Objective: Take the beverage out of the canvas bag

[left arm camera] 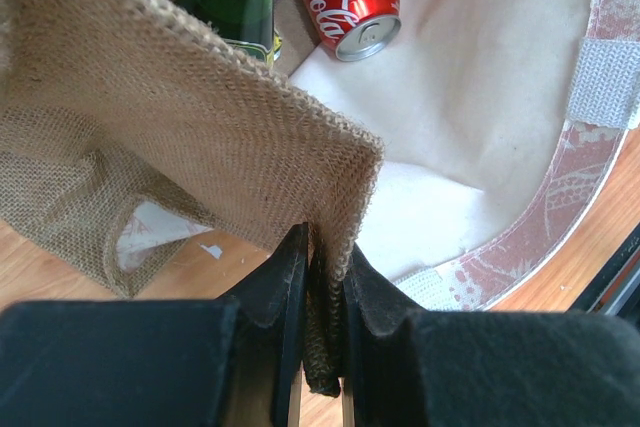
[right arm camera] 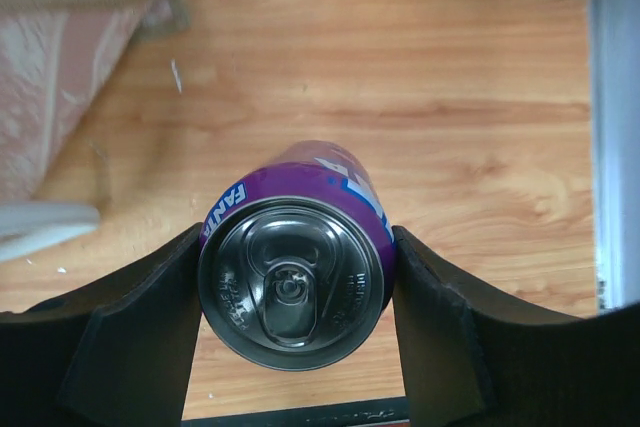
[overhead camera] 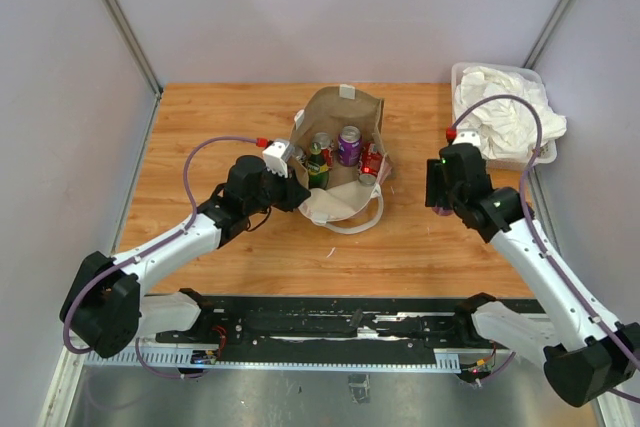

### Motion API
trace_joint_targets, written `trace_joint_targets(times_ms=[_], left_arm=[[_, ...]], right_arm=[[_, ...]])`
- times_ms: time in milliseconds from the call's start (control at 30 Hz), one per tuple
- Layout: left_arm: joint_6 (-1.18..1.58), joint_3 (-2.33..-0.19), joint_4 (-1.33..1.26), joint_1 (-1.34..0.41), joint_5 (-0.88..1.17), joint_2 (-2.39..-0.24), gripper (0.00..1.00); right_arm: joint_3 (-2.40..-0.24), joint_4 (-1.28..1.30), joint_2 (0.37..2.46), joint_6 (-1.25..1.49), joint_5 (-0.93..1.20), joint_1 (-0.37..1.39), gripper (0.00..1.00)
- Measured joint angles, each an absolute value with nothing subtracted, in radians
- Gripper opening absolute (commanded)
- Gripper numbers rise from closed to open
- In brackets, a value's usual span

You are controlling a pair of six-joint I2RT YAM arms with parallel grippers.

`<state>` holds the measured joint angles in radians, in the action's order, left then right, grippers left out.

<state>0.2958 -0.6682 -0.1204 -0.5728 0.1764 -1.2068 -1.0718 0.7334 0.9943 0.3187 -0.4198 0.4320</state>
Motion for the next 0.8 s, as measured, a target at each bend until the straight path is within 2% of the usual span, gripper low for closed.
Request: trace_joint_targets(times_ms=[133,300,567,800], left_arm=[[0.295,-0.669,-0.117,-0.573,0.176,-1.207,0.01],[0.295,-0.677,-0.107,-0.573,0.174,-1.207,0.01],[0.293,-0.691,-0.092,-0.574,0.170,-1.215,0.01],[0.294,-0.698,-0.084,-0.574,0.169,-1.219,0.02]], right_arm=[[-0.888,0.613,0.981,0.323,-0.360,0.424,0.01],[-0.762,0.448,0.995,0.324,-0.319,0.392,0.01],[-0.749,0.256,1.164,0.350,-0.234,0.321,0.01],[-0.826,0.305,1.300,0.386,-0.237,0.318,0.01]])
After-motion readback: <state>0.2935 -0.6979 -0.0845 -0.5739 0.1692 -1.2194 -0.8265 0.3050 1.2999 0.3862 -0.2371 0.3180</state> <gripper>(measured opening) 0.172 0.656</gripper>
